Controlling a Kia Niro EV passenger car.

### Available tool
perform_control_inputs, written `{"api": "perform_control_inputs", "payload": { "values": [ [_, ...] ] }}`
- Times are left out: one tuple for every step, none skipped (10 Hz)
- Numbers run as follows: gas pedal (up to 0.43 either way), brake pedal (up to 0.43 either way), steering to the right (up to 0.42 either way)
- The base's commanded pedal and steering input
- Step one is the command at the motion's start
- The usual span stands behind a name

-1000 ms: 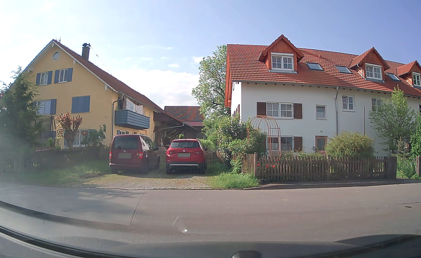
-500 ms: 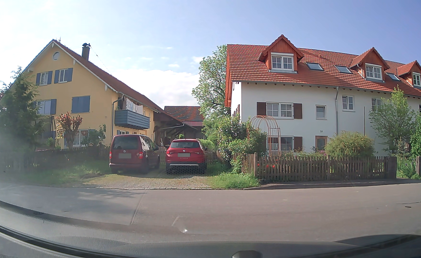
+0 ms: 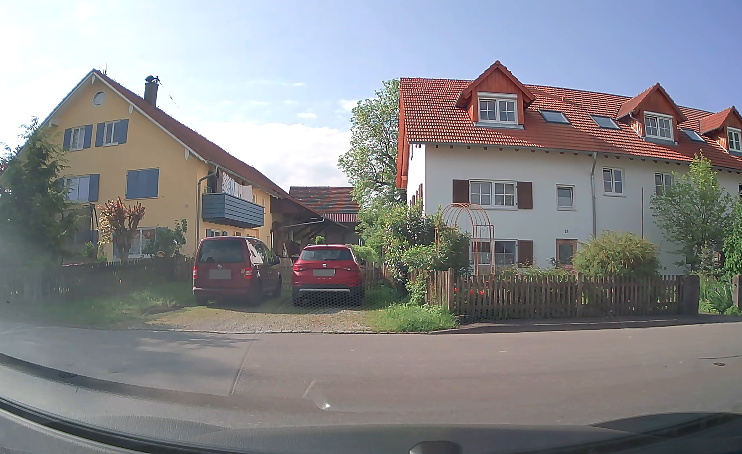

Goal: Follow the waypoints while adhering to traffic rules and regulations

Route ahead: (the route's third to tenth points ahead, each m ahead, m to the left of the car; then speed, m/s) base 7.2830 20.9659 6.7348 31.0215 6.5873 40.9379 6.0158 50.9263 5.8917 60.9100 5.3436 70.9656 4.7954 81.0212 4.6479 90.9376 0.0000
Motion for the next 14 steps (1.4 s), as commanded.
{"api": "perform_control_inputs", "payload": {
  "values": [
    [0.000, 0.220, 0.736],
    [0.000, 0.220, 0.736],
    [0.000, 0.213, 0.736],
    [0.000, 0.195, 0.736],
    [0.000, 0.146, 0.736],
    [0.000, 0.024, 0.735],
    [0.000, 0.000, 0.734],
    [0.000, 0.000, 0.733],
    [0.000, 0.000, 0.729],
    [0.000, 0.000, 0.718],
    [0.000, 0.000, 0.699],
    [0.047, 0.000, 0.680],
    [0.087, 0.000, 0.650],
    [0.087, 0.000, 0.621]
  ]
}}
